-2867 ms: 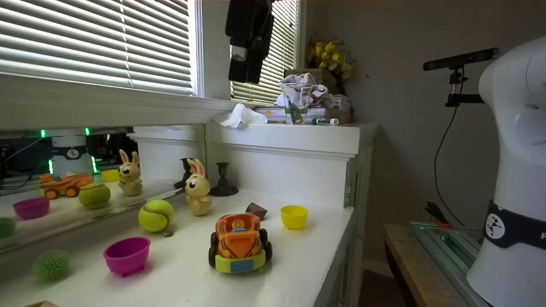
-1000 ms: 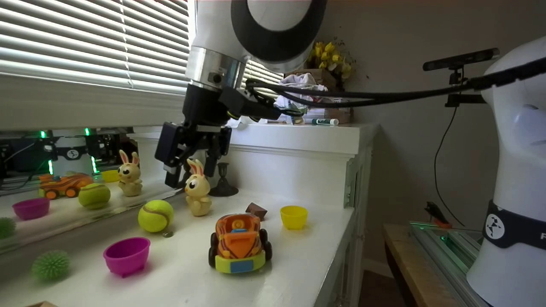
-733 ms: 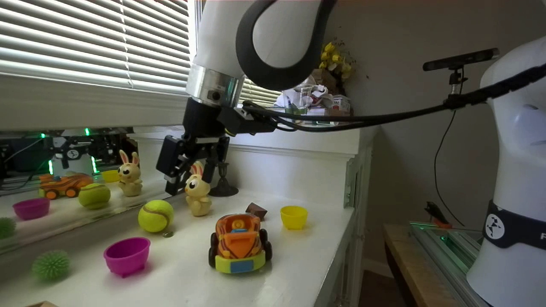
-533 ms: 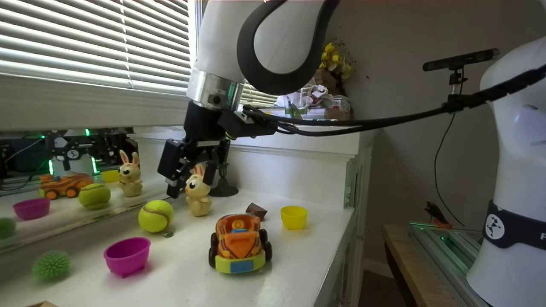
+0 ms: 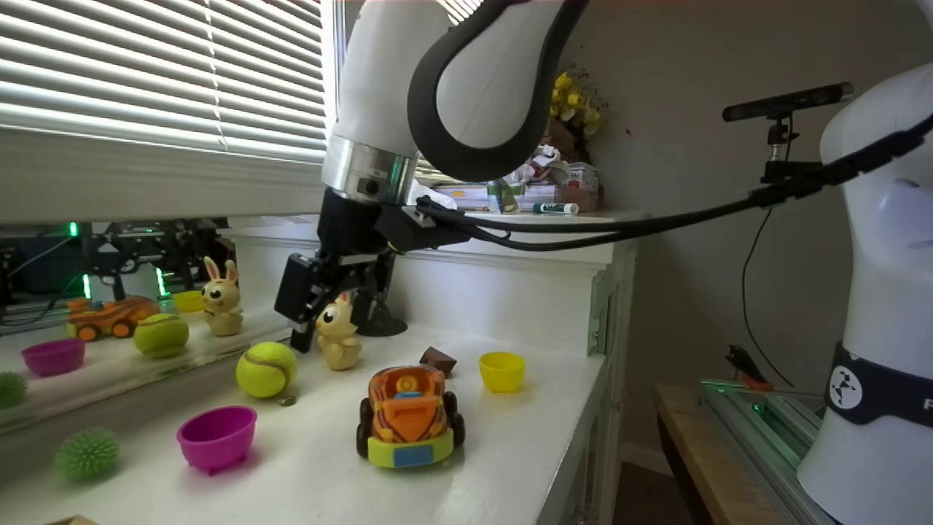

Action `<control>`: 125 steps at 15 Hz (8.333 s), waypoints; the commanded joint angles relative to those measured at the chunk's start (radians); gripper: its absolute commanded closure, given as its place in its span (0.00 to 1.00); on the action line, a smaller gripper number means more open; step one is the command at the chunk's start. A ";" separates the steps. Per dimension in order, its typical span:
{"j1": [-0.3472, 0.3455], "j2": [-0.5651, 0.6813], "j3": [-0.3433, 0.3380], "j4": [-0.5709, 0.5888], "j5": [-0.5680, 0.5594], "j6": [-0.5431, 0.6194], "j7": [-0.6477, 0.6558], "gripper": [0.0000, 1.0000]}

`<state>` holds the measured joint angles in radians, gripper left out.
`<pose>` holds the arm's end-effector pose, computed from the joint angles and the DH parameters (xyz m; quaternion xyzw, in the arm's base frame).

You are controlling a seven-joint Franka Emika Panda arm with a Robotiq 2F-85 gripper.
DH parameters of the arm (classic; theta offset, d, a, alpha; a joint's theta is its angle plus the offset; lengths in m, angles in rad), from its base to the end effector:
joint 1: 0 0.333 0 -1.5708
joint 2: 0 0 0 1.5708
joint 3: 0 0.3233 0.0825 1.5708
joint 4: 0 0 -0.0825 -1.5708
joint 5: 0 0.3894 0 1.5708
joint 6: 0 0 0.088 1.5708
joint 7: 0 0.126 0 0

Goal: Put the glass item into the purple bowl

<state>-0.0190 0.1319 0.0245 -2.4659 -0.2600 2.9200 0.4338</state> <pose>0.5180 0.0179 0.2595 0.9819 -0.0909 0.1656 0.0110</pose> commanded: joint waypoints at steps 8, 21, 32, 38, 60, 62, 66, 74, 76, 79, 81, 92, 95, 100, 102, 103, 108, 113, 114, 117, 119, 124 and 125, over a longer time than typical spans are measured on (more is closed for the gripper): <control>0.102 0.197 -0.080 0.121 -0.061 0.111 0.064 0.00; 0.208 0.286 -0.169 0.188 -0.024 0.146 0.051 0.00; 0.236 0.284 -0.186 0.187 -0.019 0.129 0.073 0.29; 0.259 0.278 -0.212 0.182 -0.018 0.127 0.090 0.67; 0.394 0.237 -0.293 0.198 -0.007 -0.060 0.108 0.87; 0.393 0.238 -0.288 0.197 -0.005 -0.064 0.106 0.93; 0.384 0.236 -0.281 0.194 -0.003 -0.058 0.098 0.92; 0.424 0.173 -0.305 0.170 -0.038 -0.070 0.126 0.95; 0.441 0.133 -0.309 0.158 -0.058 -0.088 0.142 0.95; 0.438 0.076 -0.283 0.149 -0.083 -0.123 0.164 0.95; 0.420 0.046 -0.248 0.147 -0.097 -0.146 0.172 0.95; 0.335 0.035 -0.112 0.133 -0.097 -0.142 0.160 0.83; 0.319 0.034 -0.114 0.140 -0.070 -0.140 0.191 0.82; 0.278 0.041 -0.115 0.147 -0.052 -0.112 0.215 0.48; 0.269 0.051 -0.118 0.153 -0.058 -0.088 0.217 0.35; 0.264 0.056 -0.115 0.157 -0.051 -0.078 0.208 0.27; 0.274 0.093 -0.134 0.187 -0.053 -0.031 0.186 0.00; 0.229 0.149 -0.102 0.219 -0.018 0.047 0.080 0.00; 0.218 0.162 -0.094 0.229 -0.022 0.063 0.048 0.00; 0.177 0.207 -0.058 0.266 -0.015 0.090 -0.026 0.00; 0.138 0.240 -0.022 0.292 -0.002 0.098 -0.071 0.00; 0.094 0.290 0.035 0.333 0.189 0.063 -0.246 0.00; 0.087 0.297 0.042 0.339 0.208 0.058 -0.264 0.00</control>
<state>0.1020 0.3940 0.0277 -2.1682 -0.1289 2.9943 0.2475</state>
